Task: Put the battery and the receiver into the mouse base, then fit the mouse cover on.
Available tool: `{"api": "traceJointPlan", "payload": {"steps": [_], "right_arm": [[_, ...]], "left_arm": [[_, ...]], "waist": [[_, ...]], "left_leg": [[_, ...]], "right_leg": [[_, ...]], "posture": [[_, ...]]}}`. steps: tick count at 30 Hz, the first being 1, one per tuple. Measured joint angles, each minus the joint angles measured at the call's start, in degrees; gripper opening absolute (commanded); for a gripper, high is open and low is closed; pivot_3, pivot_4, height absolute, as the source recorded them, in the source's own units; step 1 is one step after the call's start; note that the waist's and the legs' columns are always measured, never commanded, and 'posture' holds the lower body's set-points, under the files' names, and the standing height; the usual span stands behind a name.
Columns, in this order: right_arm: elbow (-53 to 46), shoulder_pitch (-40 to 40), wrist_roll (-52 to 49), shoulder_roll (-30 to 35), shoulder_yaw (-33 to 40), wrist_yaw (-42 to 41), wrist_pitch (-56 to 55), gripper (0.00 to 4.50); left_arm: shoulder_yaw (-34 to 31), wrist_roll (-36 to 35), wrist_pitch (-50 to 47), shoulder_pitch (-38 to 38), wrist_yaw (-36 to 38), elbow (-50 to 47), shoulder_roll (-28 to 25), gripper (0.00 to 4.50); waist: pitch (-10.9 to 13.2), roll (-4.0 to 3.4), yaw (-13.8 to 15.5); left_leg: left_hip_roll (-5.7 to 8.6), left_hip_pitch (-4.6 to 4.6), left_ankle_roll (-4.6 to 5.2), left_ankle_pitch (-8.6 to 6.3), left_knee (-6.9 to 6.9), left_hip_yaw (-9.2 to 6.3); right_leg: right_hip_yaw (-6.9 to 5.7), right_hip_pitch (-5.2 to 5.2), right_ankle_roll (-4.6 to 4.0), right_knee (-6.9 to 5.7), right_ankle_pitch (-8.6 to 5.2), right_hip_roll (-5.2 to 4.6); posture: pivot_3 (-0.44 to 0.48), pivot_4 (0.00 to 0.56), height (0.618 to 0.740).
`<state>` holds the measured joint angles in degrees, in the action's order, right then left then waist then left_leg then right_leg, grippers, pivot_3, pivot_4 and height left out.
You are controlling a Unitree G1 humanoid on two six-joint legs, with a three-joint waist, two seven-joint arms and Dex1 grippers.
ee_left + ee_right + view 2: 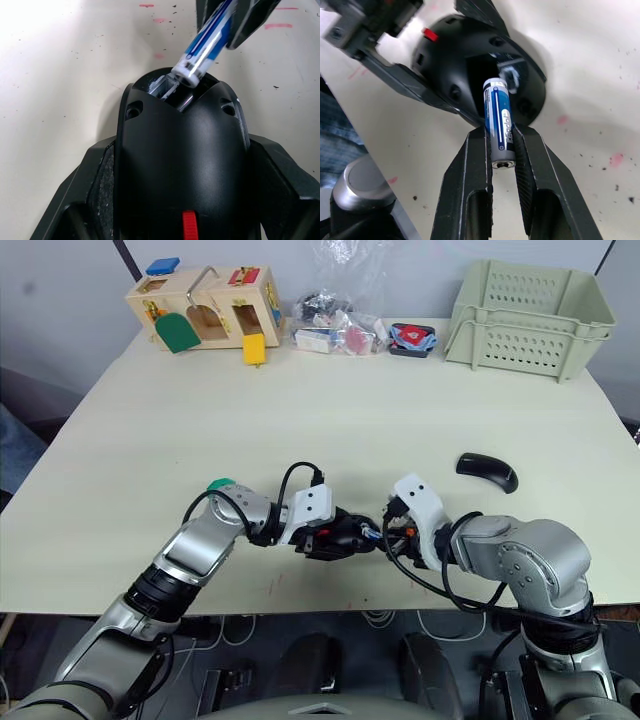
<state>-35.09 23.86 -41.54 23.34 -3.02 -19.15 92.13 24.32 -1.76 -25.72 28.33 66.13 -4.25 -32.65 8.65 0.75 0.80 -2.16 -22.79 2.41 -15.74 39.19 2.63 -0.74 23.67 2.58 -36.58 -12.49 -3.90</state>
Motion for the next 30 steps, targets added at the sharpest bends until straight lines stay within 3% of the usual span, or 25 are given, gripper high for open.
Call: {"api": "traceJointPlan", "payload": {"steps": [11,13,19,28,30], "right_arm": [[7.3,4.4,-11.0,-0.5,-2.6,12.6,0.0,0.1],[7.8,4.7,-11.8,-1.0,-2.7,14.3,0.0,1.13],[7.3,4.8,-16.6,-0.9,-2.7,15.5,0.1,3.48],[4.5,3.3,-16.3,6.0,1.8,15.3,-0.3,3.48],[1.7,-1.1,-13.8,8.9,1.1,10.9,-7.4,3.48]], "left_arm": [[0.3,0.2,-0.1,0.0,-0.1,0.0,-0.2,2.97],[0.3,0.4,-0.2,0.0,-0.1,0.0,-0.3,2.97],[0.3,0.5,-0.2,0.1,-0.1,0.3,-0.1,2.97],[0.4,0.5,-0.1,0.4,0.1,0.3,0.4,2.97],[0.8,0.6,0.0,0.5,0.1,0.4,0.6,2.97]], "waist": [[-0.1,0.1,-0.1],[-0.2,0.14,-0.2],[-0.3,0.16,-0.2],[-0.2,0.12,0.1],[-0.2,0.11,0.4]], "left_leg": [[-0.03,0.05,0.0,0.0,-0.02,0.0],[-0.04,0.08,0.0,0.0,-0.03,0.0],[-0.07,0.11,0.0,0.0,-0.04,-0.02],[0.01,-0.09,0.03,-0.02,-0.1,-0.06],[0.02,-0.12,0.03,-0.02,-0.1,-0.13]], "right_leg": [[0.0,-0.01,0.0,-0.01,0.0,0.01],[0.01,-0.01,-0.01,-0.02,0.0,0.03],[0.01,-0.02,0.0,-0.03,-0.01,0.03],[-0.07,0.01,0.03,0.15,-0.02,-0.1],[-0.14,0.01,0.17,0.16,-0.11,-0.1]], "posture": [[0.0,0.15,0.74],[0.0,0.15,0.74],[0.0,0.15,0.74],[0.0,0.15,0.74],[0.0,0.15,0.74]]}}
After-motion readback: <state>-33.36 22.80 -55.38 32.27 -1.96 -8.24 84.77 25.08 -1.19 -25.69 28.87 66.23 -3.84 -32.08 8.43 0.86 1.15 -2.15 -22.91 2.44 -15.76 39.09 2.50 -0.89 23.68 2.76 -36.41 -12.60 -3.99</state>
